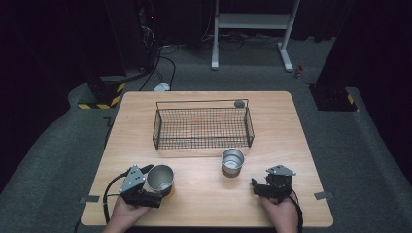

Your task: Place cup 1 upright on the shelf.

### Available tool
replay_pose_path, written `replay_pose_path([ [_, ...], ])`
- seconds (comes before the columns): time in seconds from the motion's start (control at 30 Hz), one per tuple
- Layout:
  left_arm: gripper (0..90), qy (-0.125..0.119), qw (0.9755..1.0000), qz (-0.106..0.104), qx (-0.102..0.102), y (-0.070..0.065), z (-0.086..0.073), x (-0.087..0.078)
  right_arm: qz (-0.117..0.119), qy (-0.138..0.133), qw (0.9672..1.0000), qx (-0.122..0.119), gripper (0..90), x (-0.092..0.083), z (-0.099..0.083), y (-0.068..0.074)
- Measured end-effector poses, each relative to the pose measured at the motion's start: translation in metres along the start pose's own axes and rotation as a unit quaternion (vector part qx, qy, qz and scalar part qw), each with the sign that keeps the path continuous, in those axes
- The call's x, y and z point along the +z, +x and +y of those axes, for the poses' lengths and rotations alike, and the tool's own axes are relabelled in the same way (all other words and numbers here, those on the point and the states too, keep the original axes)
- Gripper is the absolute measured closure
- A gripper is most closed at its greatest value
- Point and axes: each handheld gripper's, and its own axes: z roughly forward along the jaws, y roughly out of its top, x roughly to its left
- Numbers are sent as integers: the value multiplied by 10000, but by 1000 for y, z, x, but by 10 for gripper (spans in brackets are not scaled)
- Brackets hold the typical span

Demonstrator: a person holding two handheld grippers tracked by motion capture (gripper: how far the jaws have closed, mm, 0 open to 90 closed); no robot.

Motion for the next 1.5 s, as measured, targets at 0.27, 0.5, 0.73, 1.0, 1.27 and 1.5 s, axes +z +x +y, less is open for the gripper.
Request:
replay_pose_path([
  [0.27, 0, 49, 10000, -8, -33, 3, -6, 2, 2, -5, 10000, -1, 90, 0, 0, 0],
  [0.5, 0, 105, 9999, -50, -65, 3, -12, 5, 9, 2, 10000, 6, 90, 0, 0, 0],
  [0.73, 1, 54, 9997, -115, -228, 6, -18, 6, 16, 5, 10000, 5, 90, 0, 0, 0],
  [1.0, 5, 131, 9993, -183, -312, 7, -21, 11, 18, 4, 10000, 0, 90, 0, 0, 0],
  [1.27, 5, 20, 9991, -192, -385, 8, -20, 12, 18, 5, 10000, 0, 90, 0, 0, 0],
  [1.5, 5, 28, 9996, -169, -246, 6, -20, 15, 17, 5, 10000, 1, 90, 0, 0, 0],
])
